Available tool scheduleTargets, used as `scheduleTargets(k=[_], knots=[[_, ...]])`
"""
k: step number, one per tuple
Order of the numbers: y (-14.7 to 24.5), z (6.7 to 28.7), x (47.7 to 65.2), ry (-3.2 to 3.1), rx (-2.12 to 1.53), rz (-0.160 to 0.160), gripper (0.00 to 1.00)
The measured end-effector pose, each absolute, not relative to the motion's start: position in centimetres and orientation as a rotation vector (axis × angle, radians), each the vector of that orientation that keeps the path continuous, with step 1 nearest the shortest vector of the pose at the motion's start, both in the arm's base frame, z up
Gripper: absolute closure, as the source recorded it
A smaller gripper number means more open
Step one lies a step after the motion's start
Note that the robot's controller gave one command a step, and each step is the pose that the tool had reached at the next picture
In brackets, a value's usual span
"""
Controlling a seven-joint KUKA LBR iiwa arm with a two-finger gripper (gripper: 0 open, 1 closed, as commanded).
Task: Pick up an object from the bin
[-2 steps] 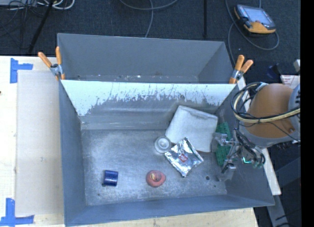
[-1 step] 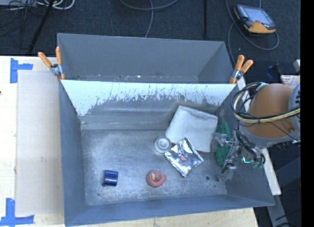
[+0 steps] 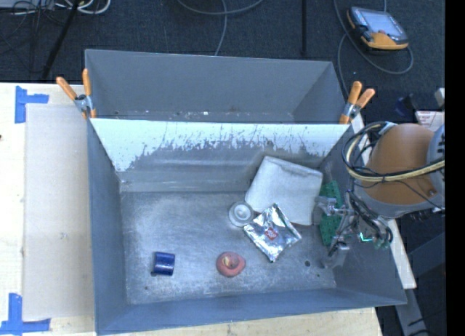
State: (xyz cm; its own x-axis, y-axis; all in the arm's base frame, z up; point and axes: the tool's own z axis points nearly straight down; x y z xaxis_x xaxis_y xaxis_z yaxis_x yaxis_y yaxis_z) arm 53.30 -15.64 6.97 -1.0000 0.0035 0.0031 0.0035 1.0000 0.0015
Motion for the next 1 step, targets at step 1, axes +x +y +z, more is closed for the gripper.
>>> scheduleTargets(k=[1], knots=[[-15.64,6.97,53.3,-3.138,-0.005,-0.002,0.0]])
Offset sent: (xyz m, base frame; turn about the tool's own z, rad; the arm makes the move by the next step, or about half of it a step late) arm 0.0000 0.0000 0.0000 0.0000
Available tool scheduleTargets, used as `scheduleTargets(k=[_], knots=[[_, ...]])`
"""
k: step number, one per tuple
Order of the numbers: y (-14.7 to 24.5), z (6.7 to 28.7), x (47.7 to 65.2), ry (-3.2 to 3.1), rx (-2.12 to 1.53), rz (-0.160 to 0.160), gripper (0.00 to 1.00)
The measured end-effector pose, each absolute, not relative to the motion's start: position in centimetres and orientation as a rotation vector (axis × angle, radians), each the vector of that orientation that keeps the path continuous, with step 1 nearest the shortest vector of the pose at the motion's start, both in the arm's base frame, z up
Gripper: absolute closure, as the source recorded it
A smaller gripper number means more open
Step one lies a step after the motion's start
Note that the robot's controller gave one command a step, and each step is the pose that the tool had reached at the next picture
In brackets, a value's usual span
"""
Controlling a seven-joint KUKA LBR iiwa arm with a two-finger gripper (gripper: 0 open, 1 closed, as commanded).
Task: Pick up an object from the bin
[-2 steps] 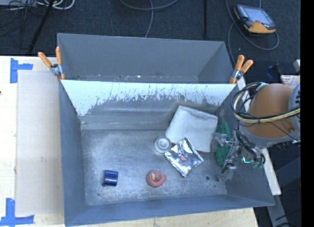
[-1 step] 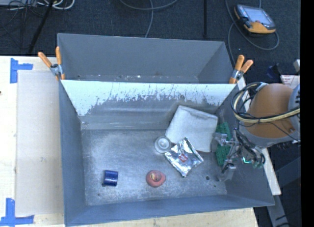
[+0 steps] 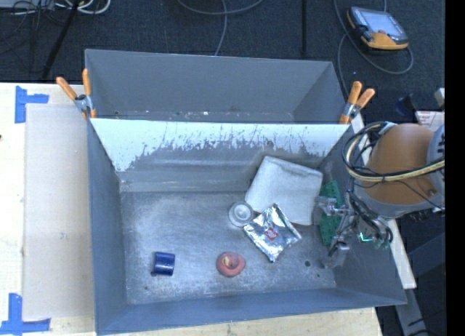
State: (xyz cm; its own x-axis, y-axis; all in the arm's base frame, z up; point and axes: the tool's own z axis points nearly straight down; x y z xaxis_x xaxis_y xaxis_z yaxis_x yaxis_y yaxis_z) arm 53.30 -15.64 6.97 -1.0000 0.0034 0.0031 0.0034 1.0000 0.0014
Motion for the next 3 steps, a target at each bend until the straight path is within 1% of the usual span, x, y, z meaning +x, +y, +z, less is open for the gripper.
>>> scheduleTargets(k=[1,2,3], knots=[[-15.6,7.0,53.4,-3.141,-0.005,-0.004,1.0],[-8.3,13.0,58.1,-3.134,-0.299,-0.005,1.0],[-8.4,12.8,57.9,-3.128,-0.3,-0.001,0.0]])
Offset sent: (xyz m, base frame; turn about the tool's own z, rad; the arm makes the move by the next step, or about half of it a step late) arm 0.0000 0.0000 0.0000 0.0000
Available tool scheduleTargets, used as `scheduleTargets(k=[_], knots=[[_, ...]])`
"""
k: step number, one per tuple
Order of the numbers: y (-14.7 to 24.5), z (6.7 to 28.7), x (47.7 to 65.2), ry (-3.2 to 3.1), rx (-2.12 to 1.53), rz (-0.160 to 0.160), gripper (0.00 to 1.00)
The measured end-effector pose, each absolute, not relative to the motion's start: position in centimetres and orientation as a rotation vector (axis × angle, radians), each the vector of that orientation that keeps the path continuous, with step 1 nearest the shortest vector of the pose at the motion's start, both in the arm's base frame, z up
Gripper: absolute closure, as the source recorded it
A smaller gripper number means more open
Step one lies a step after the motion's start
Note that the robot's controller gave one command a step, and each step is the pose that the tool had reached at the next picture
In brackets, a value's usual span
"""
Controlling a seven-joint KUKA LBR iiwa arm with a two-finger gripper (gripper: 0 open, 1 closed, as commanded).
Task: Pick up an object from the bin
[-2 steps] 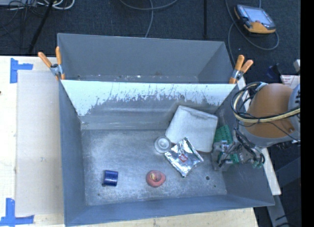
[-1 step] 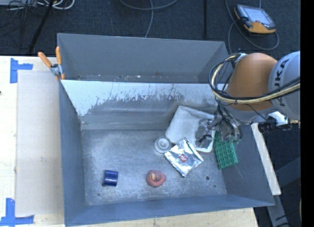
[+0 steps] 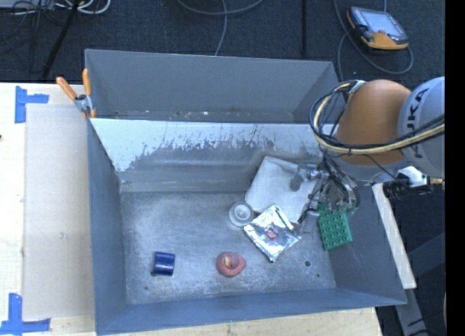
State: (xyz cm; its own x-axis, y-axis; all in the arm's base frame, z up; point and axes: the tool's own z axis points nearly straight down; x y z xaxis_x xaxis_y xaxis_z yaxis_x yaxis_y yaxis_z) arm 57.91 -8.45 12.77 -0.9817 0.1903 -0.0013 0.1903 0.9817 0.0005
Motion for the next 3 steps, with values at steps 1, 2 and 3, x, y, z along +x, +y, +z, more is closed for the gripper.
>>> scheduleTargets(k=[1,2,3], knots=[[-5.3,6.8,54.6,3.131,-0.315,0.004,0.0],[-5.4,7.0,54.8,3.125,-0.31,0.001,1.0],[-6.6,22.1,54.4,3.124,-0.226,-0.003,1.0]])
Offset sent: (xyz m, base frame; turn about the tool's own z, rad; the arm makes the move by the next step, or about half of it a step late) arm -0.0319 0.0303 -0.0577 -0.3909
